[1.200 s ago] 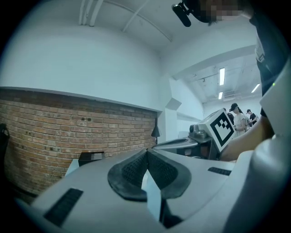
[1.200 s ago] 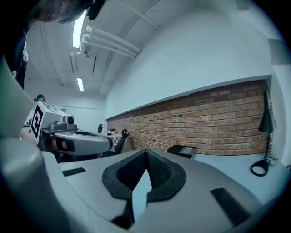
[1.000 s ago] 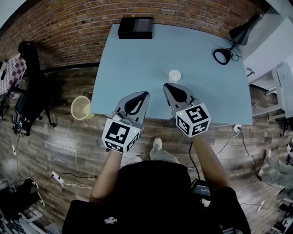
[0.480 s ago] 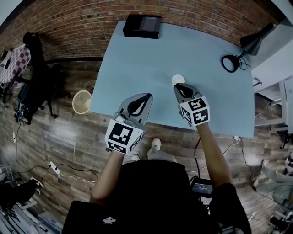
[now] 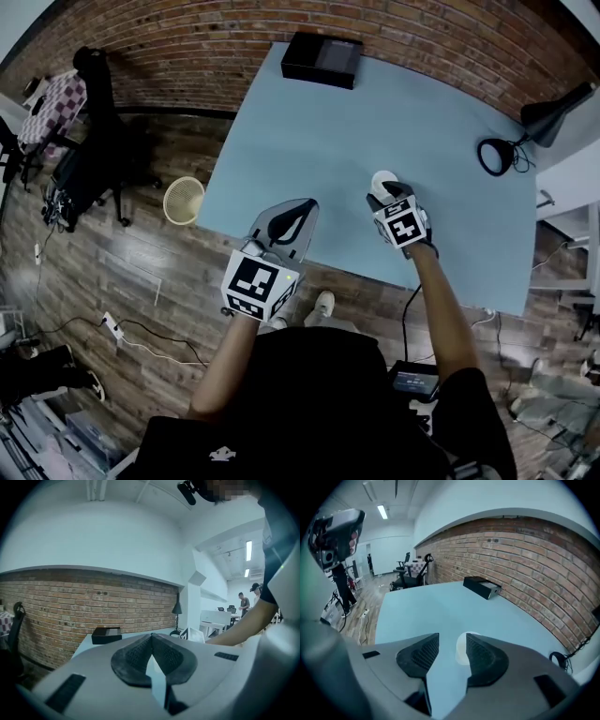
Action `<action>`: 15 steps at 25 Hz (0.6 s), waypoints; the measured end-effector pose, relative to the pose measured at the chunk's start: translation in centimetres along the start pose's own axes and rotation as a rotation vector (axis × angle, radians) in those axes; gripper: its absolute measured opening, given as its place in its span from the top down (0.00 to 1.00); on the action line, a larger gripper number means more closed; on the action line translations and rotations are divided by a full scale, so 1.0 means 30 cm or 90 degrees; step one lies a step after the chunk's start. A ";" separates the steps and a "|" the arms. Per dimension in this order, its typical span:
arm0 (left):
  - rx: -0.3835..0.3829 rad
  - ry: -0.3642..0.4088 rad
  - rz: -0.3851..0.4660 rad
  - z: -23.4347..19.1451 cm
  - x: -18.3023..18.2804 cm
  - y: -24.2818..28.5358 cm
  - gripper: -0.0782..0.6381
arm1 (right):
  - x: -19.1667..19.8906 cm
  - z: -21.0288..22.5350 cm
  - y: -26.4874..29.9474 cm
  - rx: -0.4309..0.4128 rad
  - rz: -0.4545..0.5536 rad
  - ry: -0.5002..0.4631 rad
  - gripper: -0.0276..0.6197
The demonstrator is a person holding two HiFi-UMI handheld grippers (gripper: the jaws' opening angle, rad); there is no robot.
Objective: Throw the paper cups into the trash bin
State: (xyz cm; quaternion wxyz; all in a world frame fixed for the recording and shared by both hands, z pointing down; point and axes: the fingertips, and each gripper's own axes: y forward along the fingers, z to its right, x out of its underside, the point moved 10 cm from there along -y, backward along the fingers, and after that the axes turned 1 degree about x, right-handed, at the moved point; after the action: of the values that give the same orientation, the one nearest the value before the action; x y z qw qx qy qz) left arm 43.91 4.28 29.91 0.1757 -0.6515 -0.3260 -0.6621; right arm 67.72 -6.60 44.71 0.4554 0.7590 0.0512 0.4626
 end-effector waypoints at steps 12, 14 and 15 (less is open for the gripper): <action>-0.046 0.010 0.002 -0.043 0.000 0.000 0.89 | 0.062 0.032 0.169 0.000 -0.097 -0.027 0.71; -0.051 0.010 0.000 -0.049 0.004 -0.001 0.89 | 0.064 0.039 0.176 0.001 -0.093 -0.021 0.75; -0.053 0.009 -0.001 -0.050 0.006 -0.002 0.89 | 0.063 0.041 0.176 0.004 -0.091 -0.021 0.79</action>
State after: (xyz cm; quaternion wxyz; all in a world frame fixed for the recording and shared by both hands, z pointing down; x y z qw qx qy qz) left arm 42.73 3.38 30.18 0.1503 -0.6536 -0.2972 -0.6796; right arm 67.89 -9.51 49.65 0.4858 0.7620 0.0989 0.4166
